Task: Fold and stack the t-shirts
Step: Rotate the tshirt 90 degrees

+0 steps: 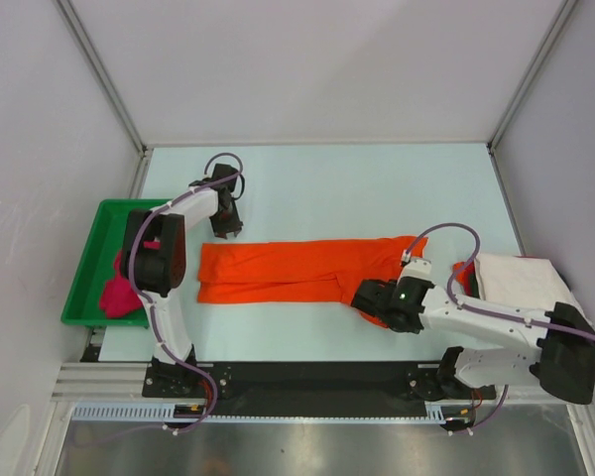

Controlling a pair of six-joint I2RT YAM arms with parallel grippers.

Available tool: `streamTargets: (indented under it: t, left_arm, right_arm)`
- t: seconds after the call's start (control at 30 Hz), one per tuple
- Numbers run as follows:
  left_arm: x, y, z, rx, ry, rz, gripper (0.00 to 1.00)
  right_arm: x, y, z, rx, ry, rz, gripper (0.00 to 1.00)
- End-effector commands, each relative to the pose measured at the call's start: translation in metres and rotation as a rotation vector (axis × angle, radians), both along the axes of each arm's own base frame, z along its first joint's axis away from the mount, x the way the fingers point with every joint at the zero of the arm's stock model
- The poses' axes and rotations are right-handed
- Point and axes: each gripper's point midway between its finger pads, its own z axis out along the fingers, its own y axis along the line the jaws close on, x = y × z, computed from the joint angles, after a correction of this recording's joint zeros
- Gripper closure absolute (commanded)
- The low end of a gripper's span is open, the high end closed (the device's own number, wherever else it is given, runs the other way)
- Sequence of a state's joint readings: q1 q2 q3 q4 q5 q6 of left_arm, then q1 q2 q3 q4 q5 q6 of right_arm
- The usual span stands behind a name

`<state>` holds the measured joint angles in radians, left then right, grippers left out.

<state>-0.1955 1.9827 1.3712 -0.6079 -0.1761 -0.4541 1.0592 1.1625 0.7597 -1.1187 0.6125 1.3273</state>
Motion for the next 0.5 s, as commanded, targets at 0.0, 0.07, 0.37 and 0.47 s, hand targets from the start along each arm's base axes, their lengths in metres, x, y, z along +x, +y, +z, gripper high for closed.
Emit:
streamTargets:
  t: [0.0, 0.07, 0.37, 0.47]
  left_arm:
    - [-0.003, 0.002, -0.007, 0.0, 0.028, 0.019, 0.65]
    - [-0.003, 0.002, -0.007, 0.001, 0.03, 0.019, 0.65]
    - [0.0, 0.0, 0.0, -0.011, 0.012, 0.024, 0.66]
    - [0.0, -0.001, 0.001, -0.014, 0.009, 0.025, 0.66]
  right_arm:
    - [0.013, -0.005, -0.006, -0.065, -0.004, -0.051, 0.53]
    - [0.018, -0.003, -0.016, -0.073, 0.016, -0.062, 0.55]
    - [0.037, -0.006, -0.046, -0.092, 0.057, -0.121, 0.82]
    - [0.038, -0.004, -0.054, -0.074, 0.063, -0.133, 0.92]
